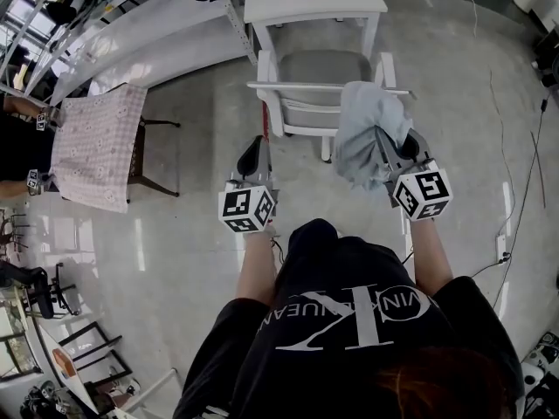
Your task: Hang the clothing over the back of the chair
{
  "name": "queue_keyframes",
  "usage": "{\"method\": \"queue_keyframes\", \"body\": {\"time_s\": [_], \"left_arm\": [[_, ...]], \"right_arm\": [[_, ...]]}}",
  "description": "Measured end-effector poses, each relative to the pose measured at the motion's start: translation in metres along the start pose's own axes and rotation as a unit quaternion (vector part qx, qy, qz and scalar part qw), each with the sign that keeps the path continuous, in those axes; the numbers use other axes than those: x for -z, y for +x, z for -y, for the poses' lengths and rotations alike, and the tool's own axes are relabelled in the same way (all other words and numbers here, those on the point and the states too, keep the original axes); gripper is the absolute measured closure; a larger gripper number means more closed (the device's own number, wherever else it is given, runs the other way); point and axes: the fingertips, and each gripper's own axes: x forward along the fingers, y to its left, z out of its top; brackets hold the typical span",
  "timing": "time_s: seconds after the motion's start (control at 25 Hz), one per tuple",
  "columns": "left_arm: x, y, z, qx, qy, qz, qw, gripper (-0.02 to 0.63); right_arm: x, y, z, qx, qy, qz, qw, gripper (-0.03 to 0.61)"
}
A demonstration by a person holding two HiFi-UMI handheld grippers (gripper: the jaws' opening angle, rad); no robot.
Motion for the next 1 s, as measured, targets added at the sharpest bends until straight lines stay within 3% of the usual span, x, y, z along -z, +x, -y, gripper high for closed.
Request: {"method": "queue_keyframes", "body": {"time_s": [0.52,1.0], "left_arm": [[0.002,0.019,0.002,0.003,-0.001,-0.018,0.9998,0.603],[-0.01,0.054,-0.014,-0.001,0.002,-0.007,1.0,0.603]], "right_arm": [[-0.001,0.015,0.006,-0.012,0.0,-0.012,1.0,0.485],[-0.014,0.048,0.018,-0.021,-0.02,-0.003,1.0,0.485]]}}
